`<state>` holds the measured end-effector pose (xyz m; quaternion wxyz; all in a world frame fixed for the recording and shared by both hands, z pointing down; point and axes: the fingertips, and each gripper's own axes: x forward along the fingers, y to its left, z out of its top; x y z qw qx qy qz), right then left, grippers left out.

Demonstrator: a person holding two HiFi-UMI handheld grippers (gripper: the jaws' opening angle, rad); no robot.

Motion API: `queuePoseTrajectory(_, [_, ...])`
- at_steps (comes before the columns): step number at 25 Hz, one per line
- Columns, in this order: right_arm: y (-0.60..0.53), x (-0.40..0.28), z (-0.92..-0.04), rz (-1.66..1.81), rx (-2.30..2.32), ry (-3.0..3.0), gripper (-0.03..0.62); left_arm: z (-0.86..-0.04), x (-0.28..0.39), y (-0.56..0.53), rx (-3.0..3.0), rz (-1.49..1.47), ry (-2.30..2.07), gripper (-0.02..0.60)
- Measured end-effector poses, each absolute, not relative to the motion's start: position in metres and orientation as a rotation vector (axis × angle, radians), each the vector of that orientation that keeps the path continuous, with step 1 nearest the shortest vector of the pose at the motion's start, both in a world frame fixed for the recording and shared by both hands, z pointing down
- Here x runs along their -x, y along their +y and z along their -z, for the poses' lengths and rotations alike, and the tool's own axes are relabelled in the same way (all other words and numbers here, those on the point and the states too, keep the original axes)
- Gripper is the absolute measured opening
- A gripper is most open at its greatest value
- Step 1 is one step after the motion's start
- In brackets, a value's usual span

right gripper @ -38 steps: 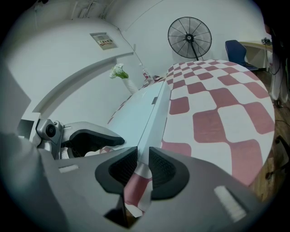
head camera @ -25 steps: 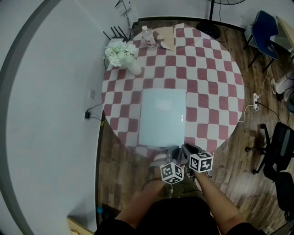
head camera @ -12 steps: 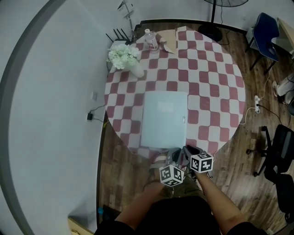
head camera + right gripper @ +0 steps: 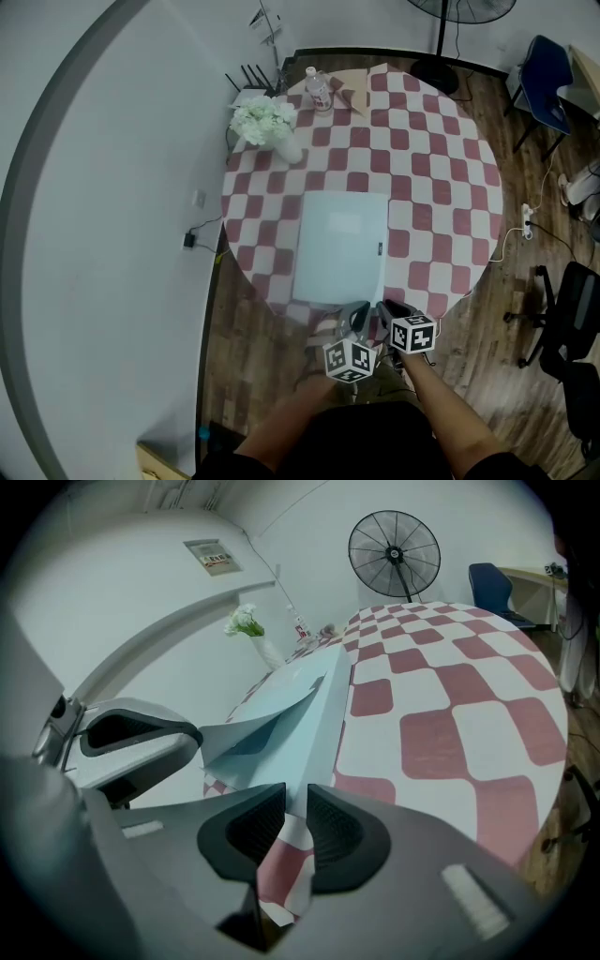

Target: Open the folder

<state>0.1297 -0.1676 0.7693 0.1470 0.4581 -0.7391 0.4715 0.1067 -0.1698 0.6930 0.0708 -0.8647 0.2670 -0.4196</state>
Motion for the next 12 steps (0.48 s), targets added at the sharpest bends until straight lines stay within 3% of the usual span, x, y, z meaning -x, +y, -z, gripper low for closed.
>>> queuePoseTrajectory(12, [-0.167, -0.126, -0.766, -1.323, -1.332, -2.103, 0.067, -0.639, -0.067, -0.196, 2.566, 1.128, 1.016, -0.002])
